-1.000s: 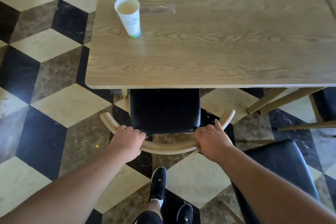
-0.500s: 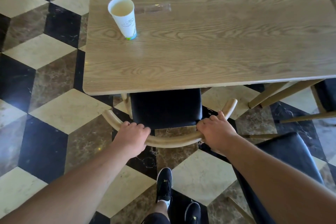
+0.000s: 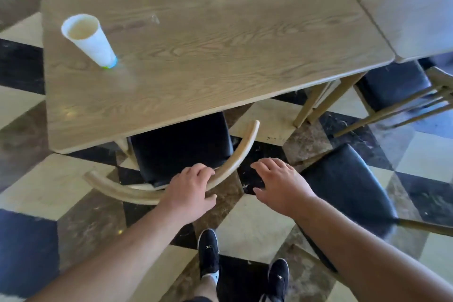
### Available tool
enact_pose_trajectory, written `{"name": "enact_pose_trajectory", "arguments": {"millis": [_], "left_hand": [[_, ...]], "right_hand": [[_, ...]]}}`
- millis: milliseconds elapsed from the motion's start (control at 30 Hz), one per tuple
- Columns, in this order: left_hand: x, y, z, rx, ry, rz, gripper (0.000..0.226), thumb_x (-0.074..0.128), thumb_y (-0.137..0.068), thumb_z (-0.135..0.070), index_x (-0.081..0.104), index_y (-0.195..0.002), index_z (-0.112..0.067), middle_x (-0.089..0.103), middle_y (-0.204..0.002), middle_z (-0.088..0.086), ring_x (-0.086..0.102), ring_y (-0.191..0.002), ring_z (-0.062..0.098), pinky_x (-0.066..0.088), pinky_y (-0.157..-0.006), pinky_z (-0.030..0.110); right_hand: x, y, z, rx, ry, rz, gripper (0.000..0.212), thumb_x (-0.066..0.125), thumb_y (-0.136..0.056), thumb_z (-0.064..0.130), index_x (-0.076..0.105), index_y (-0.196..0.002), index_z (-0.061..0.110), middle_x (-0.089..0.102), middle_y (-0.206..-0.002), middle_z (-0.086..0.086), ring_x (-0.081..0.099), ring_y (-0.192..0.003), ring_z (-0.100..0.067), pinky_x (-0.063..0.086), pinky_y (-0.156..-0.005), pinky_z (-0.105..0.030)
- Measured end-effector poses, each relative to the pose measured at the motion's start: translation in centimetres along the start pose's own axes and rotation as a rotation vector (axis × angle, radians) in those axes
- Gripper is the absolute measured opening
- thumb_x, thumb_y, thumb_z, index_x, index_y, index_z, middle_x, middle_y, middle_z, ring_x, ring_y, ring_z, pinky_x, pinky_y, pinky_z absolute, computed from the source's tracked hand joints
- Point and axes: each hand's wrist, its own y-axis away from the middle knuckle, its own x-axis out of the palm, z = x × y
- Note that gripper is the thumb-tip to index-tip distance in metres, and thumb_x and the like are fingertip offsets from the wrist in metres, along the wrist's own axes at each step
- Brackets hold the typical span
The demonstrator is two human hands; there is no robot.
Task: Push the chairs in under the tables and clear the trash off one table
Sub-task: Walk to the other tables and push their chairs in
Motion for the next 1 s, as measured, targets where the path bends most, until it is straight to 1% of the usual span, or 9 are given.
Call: {"name": "enact_pose_trajectory", "arguments": {"millis": [100, 200, 333, 367, 467, 567, 733, 867, 1000], "left_hand": [[1.1, -1.7, -4.7, 0.100, -0.006, -0.129, 0.050, 0.082, -0.085, -0.033, 0.062, -0.127, -0.013, 0.060, -0.128, 0.004, 0.062, -0.107, 0.028, 0.058, -0.088, 0.046], [2.1, -3.0, -9.6, 0.159, -0.009, -0.202, 0.041, 0.080, -0.085, -0.024, 0.066, -0.121, -0.012, 0.065, -0.122, 0.007, 0.064, -0.108, 0.030, 0.059, -0.089, 0.048], [4.2, -4.0, -16.4, 0.191, -0.027, -0.100, 0.037, 0.076, -0.090, -0.032, 0.064, -0.121, -0.016, 0.067, -0.117, 0.002, 0.064, -0.104, 0.028, 0.057, -0.086, 0.044], [4.9, -4.0, -18.3, 0.192, -0.030, -0.060, 0.038, 0.073, -0.092, -0.035, 0.063, -0.124, -0.018, 0.065, -0.119, 0.001, 0.063, -0.105, 0.027, 0.056, -0.087, 0.044], [7.0, -4.0, -24.1, 0.161, -0.045, 0.098, 0.045, 0.063, -0.097, -0.046, 0.054, -0.137, -0.026, 0.060, -0.132, -0.003, 0.058, -0.117, 0.024, 0.053, -0.092, 0.043], [8.8, -4.0, -29.7, 0.148, -0.129, 0.230, 0.048, 0.060, -0.097, -0.052, 0.051, -0.139, -0.030, 0.061, -0.132, -0.005, 0.056, -0.120, 0.021, 0.053, -0.092, 0.041], [10.5, -4.3, -37.9, 0.139, -0.181, 0.253, 0.056, 0.061, -0.095, -0.059, 0.049, -0.143, -0.033, 0.056, -0.141, -0.007, 0.053, -0.126, 0.020, 0.050, -0.096, 0.041], [11.0, -4.3, -42.6, 0.147, -0.148, 0.247, 0.056, 0.061, -0.094, -0.059, 0.049, -0.142, -0.033, 0.054, -0.144, -0.008, 0.053, -0.127, 0.020, 0.050, -0.096, 0.041], [11.0, -3.5, -44.9, 0.169, -0.120, 0.265, 0.057, 0.061, -0.093, -0.060, 0.049, -0.142, -0.034, 0.054, -0.142, -0.010, 0.054, -0.125, 0.020, 0.051, -0.095, 0.040]], "right_hand": [[0.7, 4.0, -4.4, 0.115, -0.016, 0.029, 0.056, 0.055, -0.101, 0.049, 0.044, -0.151, 0.028, 0.051, -0.149, 0.003, 0.041, -0.142, -0.023, 0.035, -0.119, -0.039], [1.8, 8.5, -9.1, 0.204, -0.026, 0.041, 0.053, 0.056, -0.101, 0.048, 0.047, -0.149, 0.029, 0.055, -0.143, 0.004, 0.045, -0.137, -0.024, 0.039, -0.115, -0.040], [3.1, 14.3, -14.9, 0.293, -0.051, 0.016, 0.054, 0.060, -0.098, 0.047, 0.049, -0.147, 0.030, 0.058, -0.137, 0.004, 0.049, -0.132, -0.025, 0.042, -0.111, -0.040], [3.5, 15.7, -16.2, 0.315, -0.066, 0.012, 0.054, 0.060, -0.097, 0.047, 0.048, -0.147, 0.030, 0.058, -0.137, 0.004, 0.050, -0.131, -0.025, 0.043, -0.110, -0.040], [4.4, 20.4, -20.1, 0.395, -0.127, -0.021, 0.057, 0.060, -0.098, 0.046, 0.044, -0.150, 0.031, 0.056, -0.140, 0.004, 0.051, -0.130, -0.026, 0.046, -0.106, -0.042], [5.2, 25.3, -24.1, 0.446, -0.153, -0.046, 0.060, 0.059, -0.099, 0.046, 0.040, -0.154, 0.031, 0.055, -0.144, 0.004, 0.049, -0.133, -0.026, 0.045, -0.108, -0.042], [5.2, 32.0, -31.2, 0.472, -0.095, -0.085, 0.057, 0.057, -0.099, 0.048, 0.044, -0.152, 0.031, 0.055, -0.146, 0.004, 0.041, -0.143, -0.024, 0.027, -0.124, -0.042], [4.9, 35.8, -34.7, 0.527, -0.100, -0.055, 0.056, 0.058, -0.102, 0.047, 0.044, -0.153, 0.031, 0.055, -0.150, 0.002, 0.043, -0.145, -0.025, 0.032, -0.122, -0.043], [4.3, 38.5, -35.3, 0.579, -0.132, -0.014, 0.060, 0.057, -0.102, 0.047, 0.040, -0.156, 0.031, 0.053, -0.152, 0.003, 0.043, -0.145, -0.024, 0.035, -0.120, -0.041]]}}
